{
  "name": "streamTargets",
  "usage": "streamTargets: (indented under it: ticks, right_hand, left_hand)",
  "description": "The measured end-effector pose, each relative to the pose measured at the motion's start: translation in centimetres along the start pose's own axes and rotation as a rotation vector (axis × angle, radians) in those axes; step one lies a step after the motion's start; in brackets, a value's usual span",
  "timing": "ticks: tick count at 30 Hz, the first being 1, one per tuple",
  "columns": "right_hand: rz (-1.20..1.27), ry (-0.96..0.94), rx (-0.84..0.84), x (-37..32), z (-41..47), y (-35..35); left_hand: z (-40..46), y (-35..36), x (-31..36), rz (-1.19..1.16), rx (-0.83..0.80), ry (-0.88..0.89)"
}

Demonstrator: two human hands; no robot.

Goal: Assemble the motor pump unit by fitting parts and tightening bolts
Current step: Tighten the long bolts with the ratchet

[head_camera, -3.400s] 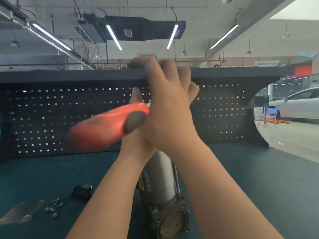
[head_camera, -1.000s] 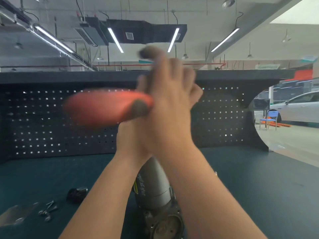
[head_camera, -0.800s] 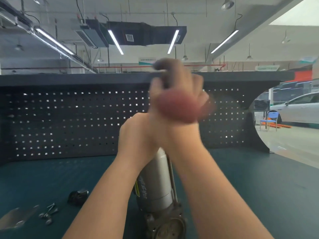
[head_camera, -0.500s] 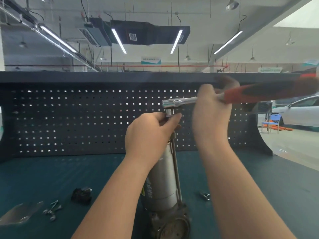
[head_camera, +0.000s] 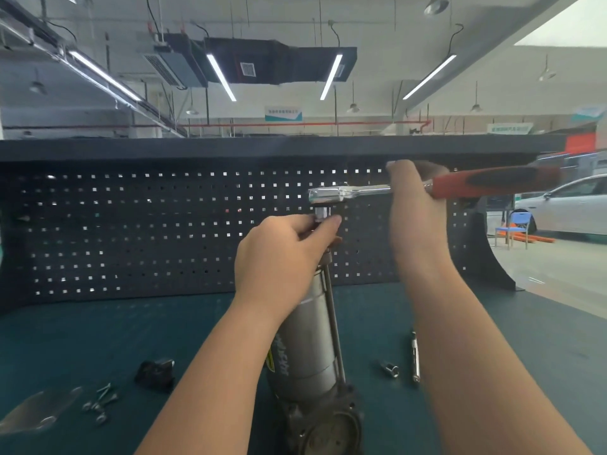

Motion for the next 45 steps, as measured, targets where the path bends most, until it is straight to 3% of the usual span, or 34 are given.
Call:
streamTargets:
  ticks: [1,3,5,7,9,10,12,14,17,18,19,21,23,25,26,28,30,32,35,37,39,42,44,45]
  right_hand:
    - [0.014,0.057,0.012,0.5,-0.5,0.5]
    - [0.042,-0.038,0.033,-1.0,-1.5,1.6]
    - [-0.048,-0.294,0.019,-3.8,-3.2,3.0]
    - [-0.300,-0.664,-0.073,-5.9,-6.6,5.3]
    - [-0.474,-0.869,-0.113,-6.2,-8.5,6.8]
    - [-0.460,-0.848,-0.113,-6.1,-8.3,6.8]
    - [-0.231,-0.680,-0.104,-5.2,-6.2,5.4]
    - [0.086,-0.510,0.009,-4.0,-3.7,2.4]
    - [0.302,-0.004,0.141,0.1,-1.2,0.2]
    - [0.324,0.098,0.141,1.3,-1.2,0.5]
    - [0.331,0.091,0.144,1.4,-1.3,0.7]
    - [0.289,-0.099,0.136,-1.2,-2.5,1.8]
    - [-0.028,-0.434,0.094,-4.4,-4.5,3.0]
    - [-0.416,-0.809,-0.035,-6.4,-7.5,5.6]
    - [-0.540,-0.894,-0.116,-6.4,-8.5,6.9]
    - [-0.516,-0.840,-0.192,-6.1,-8.4,7.4]
    - [-0.260,-0.694,-0.141,-5.5,-6.2,5.8]
    - [0.012,-0.525,-0.043,-4.3,-3.1,2.7]
    - [0.106,0.014,-0.018,0.4,-0.2,0.5]
    - [0.080,0.182,-0.027,1.7,0.0,0.8]
    - [0.043,0.093,-0.049,0.0,0.3,1.5]
    - [-0.383,-0.204,-0.210,-3.0,-0.4,4.8]
    - [-0.711,-0.483,-0.075,-4.4,-2.9,5.8]
    - [-0.684,-0.567,-0.053,-5.2,-4.0,5.9]
  left_hand:
    - [0.0,0.0,0.1,0.013,0.012,-0.008]
    - [-0.2,-0.1,0.2,0.055,0.049,-0.010]
    - [-0.1,-0.1,0.3,0.224,0.085,0.046]
    - [-0.3,0.0,1.3,0.220,0.033,0.190]
    - [-0.3,-0.7,1.7,-0.085,0.025,0.164]
    - [-0.2,-1.3,1.4,-0.155,0.031,0.139]
    - [-0.3,0.0,1.4,0.103,-0.055,0.215]
    - [0.1,-0.2,0.4,0.267,0.052,0.117]
    - [0.0,-0.1,0.1,-0.008,0.055,0.020]
    - [-0.1,-0.2,0.2,0.015,0.068,0.018]
    - [-0.3,-0.1,0.7,0.013,0.068,0.016]
    - [-0.3,-0.2,0.5,0.113,0.116,0.037]
    - [-0.4,-0.4,0.5,0.172,0.155,0.009]
    - [0.0,0.1,-0.2,-0.001,0.122,-0.008]
    - [0.2,0.0,-0.1,-0.101,0.119,-0.014]
    - [0.3,-0.2,-0.1,-0.249,0.068,-0.024]
    - [0.4,0.5,0.3,0.005,0.000,0.022]
    - [0.0,-0.5,0.3,0.159,0.118,0.011]
    - [-0.2,-0.2,0.5,0.017,0.075,-0.003]
    - [-0.4,-0.2,0.6,0.029,0.095,-0.012]
    - [-0.3,-0.2,0.5,0.054,0.131,-0.026]
    - [-0.5,-0.7,0.7,0.270,0.195,0.013]
    - [-0.2,-0.8,0.9,0.349,0.211,0.072]
    - [-0.1,-0.8,0.9,0.357,0.194,0.083]
Point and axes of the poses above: each hand's wrist, its own z-axis towards the middle knuckle, its own y-axis out of the palm, x = y × z, the point moved 7 cm from there along z, towards the middle knuckle, and after that the axes turned 2 degrees about -y, right-handed, at the moved point
